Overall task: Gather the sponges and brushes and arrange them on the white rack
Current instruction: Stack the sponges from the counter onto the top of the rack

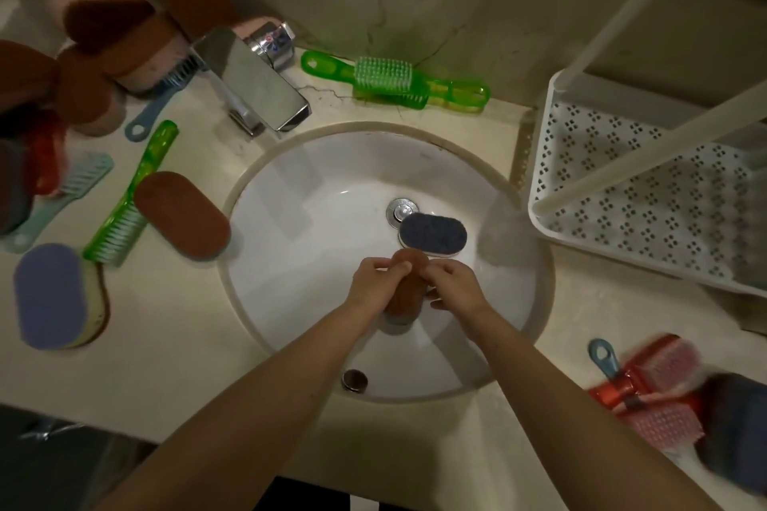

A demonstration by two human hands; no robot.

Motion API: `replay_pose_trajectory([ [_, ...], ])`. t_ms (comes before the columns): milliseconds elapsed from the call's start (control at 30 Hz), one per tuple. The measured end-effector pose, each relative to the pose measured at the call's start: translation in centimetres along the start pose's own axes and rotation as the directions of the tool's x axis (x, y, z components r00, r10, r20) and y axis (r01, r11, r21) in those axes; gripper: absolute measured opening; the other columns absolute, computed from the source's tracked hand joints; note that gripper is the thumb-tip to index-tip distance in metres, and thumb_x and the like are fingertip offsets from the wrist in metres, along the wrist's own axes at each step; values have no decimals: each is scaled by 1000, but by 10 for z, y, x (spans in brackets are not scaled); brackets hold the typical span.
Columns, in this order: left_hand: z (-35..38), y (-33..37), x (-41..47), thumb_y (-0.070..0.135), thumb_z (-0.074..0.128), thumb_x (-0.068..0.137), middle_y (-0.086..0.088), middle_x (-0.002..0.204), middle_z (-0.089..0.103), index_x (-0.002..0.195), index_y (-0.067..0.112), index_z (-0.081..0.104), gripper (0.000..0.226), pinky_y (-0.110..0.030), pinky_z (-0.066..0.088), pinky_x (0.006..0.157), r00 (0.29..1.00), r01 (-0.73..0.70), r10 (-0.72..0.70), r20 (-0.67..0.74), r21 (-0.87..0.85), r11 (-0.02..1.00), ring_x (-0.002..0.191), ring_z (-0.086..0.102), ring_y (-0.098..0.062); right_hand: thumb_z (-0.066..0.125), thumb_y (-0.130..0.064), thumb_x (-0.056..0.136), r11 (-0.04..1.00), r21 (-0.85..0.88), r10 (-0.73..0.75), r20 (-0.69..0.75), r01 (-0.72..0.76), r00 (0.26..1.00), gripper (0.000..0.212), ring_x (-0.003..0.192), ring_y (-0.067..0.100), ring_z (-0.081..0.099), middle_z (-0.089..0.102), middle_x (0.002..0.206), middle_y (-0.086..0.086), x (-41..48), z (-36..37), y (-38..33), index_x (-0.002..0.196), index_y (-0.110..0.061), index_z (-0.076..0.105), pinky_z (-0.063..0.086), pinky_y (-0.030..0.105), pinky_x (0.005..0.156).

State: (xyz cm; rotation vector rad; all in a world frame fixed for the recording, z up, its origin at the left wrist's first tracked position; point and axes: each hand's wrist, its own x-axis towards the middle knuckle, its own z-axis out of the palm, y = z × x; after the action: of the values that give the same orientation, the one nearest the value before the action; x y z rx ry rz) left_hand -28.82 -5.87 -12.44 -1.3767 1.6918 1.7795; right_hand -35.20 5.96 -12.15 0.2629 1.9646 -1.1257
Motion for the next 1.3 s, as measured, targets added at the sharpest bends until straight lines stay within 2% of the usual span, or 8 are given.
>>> replay_pose_trajectory([
  [167, -13, 7, 10, 20, 61, 92, -15, 110, 70, 115, 3, 64, 29, -30, 51, 85, 990, -62, 49, -132, -92, 994, 98, 66, -26, 56, -13, 90, 973, -148, -189, -74, 177, 979, 26, 88, 16, 60, 66, 98, 1, 16, 5, -20, 113, -8, 67, 46, 28, 79],
  [333, -19, 8, 22, 22, 61, 93, -11, 117, 65, 122, 7, 54, 33, -30, 49, 86, 978, -94, 70, -197, -116, 989, 100, 63, -23, 61, -17, 83, 694, -646, -445, -39, 317, 895, 44, 119, 24, 47, 56, 125, 4, 43, 2, -31, 127, -15, 55, 45, 34, 93],
  [567, -25, 6, 36, 23, 65, 90, -11, 124, 57, 127, 11, 40, 47, -27, 42, 86, 979, -72, 56, -198, -76, 994, 102, 56, -21, 66, -26, 80, 443, -885, -314, -3, 143, 950, 84, 143, 24, 20, 26, 153, 2, 64, 5, -19, 151, -21, 21, 29, 43, 111],
  [733, -31, 6, 39, 24, 64, 91, -14, 125, 55, 123, 13, 37, 44, -37, 46, 97, 981, -61, 54, -186, -31, 998, 109, 58, -27, 62, -35, 83, 427, -898, -322, -41, 107, 946, 79, 127, 28, 37, 42, 139, 7, 61, 11, -8, 150, -19, 23, 33, 39, 102],
  [833, -35, 10, 38, 28, 60, 93, -15, 123, 56, 118, 14, 35, 38, -39, 48, 96, 979, -60, 48, -196, -57, 997, 107, 58, -29, 54, -53, 89, 675, -733, -283, -150, 86, 947, 63, 116, 31, 45, 50, 123, 10, 51, 18, -10, 139, -17, 39, 40, 40, 96],
  [967, -40, 23, 30, 29, 56, 95, -12, 121, 56, 120, 13, 41, 33, -37, 47, 96, 975, -57, 30, -222, -117, 992, 110, 57, -29, 41, -47, 84, 998, -54, -19, -131, 12, 991, 31, 79, 25, 53, 56, 81, 1, 29, 26, -31, 83, -19, 54, 45, 35, 71],
  [1100, -44, 38, 15, 29, 54, 95, -11, 119, 59, 125, 11, 44, 36, -40, 48, 97, 979, -91, 63, -193, -139, 986, 109, 58, -28, 34, -31, 92, 930, 338, 160, -13, -146, 987, 28, 79, 20, 60, 64, 84, 4, 2, 28, -40, 85, -22, 59, 58, 41, 74],
  [1300, -47, 57, -16, 30, 51, 95, -3, 106, 61, 122, 13, 47, 32, -23, 48, 66, 975, -189, 158, -159, -203, 961, 88, 60, -13, 30, -25, 92, 893, 446, 89, -56, -55, 994, 34, 83, 20, 65, 71, 83, 3, -38, 22, -51, 90, -22, 64, 59, 42, 79],
])
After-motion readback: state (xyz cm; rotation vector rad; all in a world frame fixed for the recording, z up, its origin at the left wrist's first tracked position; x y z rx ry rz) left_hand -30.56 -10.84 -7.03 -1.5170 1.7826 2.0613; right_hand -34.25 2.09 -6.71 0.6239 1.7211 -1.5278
